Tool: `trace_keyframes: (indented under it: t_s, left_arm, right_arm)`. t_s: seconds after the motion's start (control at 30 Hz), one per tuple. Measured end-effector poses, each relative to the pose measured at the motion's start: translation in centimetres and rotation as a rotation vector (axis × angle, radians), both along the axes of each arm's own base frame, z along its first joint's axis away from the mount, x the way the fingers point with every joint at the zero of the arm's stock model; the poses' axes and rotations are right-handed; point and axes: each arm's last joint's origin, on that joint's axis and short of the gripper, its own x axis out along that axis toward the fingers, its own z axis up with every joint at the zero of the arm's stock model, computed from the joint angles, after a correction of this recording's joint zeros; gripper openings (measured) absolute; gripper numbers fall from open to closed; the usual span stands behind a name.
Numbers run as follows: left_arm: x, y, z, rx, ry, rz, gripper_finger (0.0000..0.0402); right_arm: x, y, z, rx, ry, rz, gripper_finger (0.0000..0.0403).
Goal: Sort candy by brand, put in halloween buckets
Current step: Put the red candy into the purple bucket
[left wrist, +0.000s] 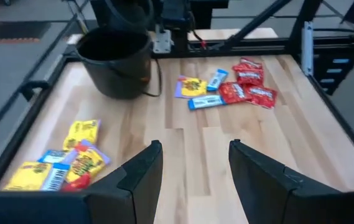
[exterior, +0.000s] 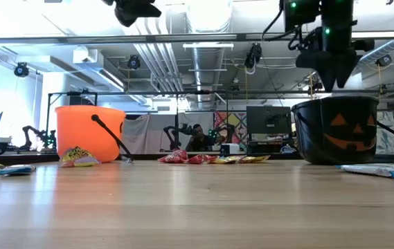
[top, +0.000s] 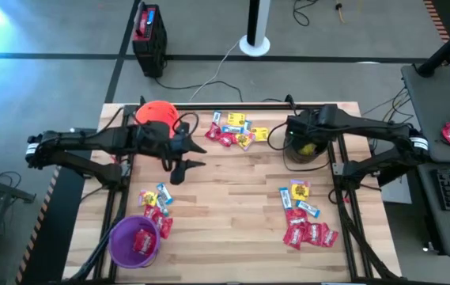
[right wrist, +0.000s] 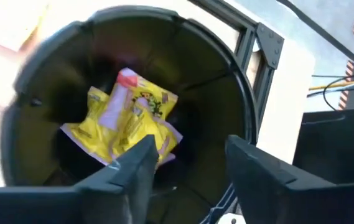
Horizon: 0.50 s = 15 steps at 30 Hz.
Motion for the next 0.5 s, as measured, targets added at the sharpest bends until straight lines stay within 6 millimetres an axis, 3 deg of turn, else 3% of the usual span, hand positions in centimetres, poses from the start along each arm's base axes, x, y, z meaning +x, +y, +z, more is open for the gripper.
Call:
trace_keyframes:
  t_s: [0.27, 0.5]
  left_arm:
    - [-0.4, -2.4, -0.8, 0.037, 0.076, 0.0, 0.0168]
    - [-0.9, -3.7, -1.3, 0.121, 0.124, 0.098, 0.0168]
  right_arm:
    - [2.0, 2.1, 3.2, 0.035, -0.184, 0.177, 0.0203]
    - [5.4, 6.3, 4.8, 0.292, -0.536, 0.446, 0.0189]
